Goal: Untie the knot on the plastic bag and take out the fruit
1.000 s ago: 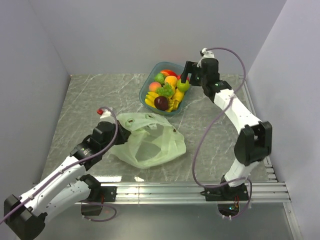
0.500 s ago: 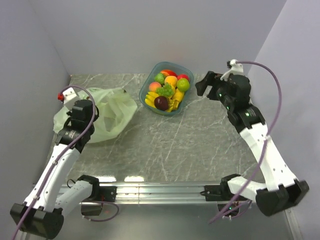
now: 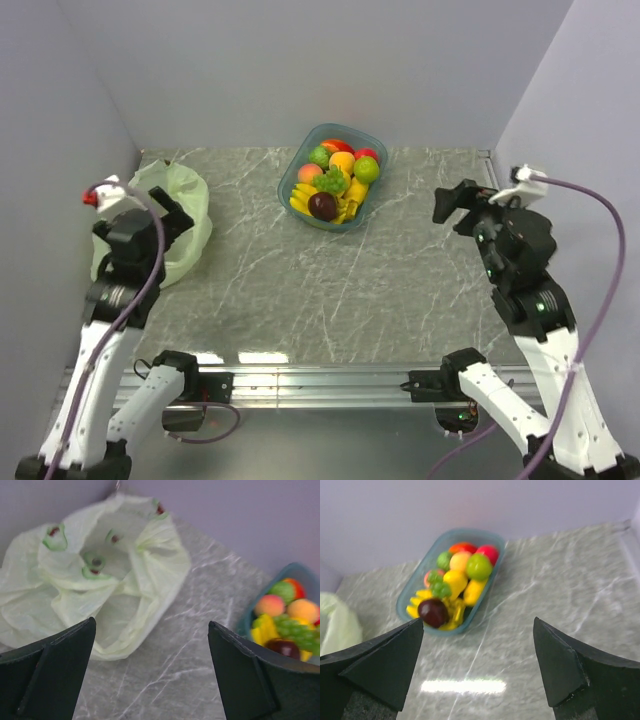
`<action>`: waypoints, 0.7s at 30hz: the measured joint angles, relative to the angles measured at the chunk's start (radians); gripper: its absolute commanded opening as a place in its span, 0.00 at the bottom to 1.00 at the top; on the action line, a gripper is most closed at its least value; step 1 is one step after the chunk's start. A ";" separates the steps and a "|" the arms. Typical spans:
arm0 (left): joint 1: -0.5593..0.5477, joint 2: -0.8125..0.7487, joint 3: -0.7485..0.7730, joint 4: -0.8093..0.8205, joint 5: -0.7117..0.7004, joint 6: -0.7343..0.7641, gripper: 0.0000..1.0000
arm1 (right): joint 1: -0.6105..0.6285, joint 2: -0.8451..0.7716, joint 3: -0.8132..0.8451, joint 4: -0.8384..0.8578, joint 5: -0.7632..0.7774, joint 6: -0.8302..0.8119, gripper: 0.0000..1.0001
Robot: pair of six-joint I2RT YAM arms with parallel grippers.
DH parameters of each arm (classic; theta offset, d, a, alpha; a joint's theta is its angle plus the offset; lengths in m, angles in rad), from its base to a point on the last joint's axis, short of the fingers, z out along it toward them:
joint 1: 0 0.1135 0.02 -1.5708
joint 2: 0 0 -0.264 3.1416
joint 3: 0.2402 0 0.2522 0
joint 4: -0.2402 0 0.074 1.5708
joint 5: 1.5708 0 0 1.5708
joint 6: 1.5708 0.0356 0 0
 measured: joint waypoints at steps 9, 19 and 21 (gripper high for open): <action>0.000 -0.299 0.234 0.039 0.019 0.252 0.99 | 0.000 -0.237 0.000 0.063 0.202 -0.140 0.99; 0.001 -0.433 0.314 0.131 0.037 0.430 0.99 | 0.000 -0.399 -0.018 0.115 0.270 -0.225 1.00; 0.001 -0.435 0.314 0.130 0.035 0.437 0.99 | 0.000 -0.412 -0.029 0.117 0.267 -0.225 1.00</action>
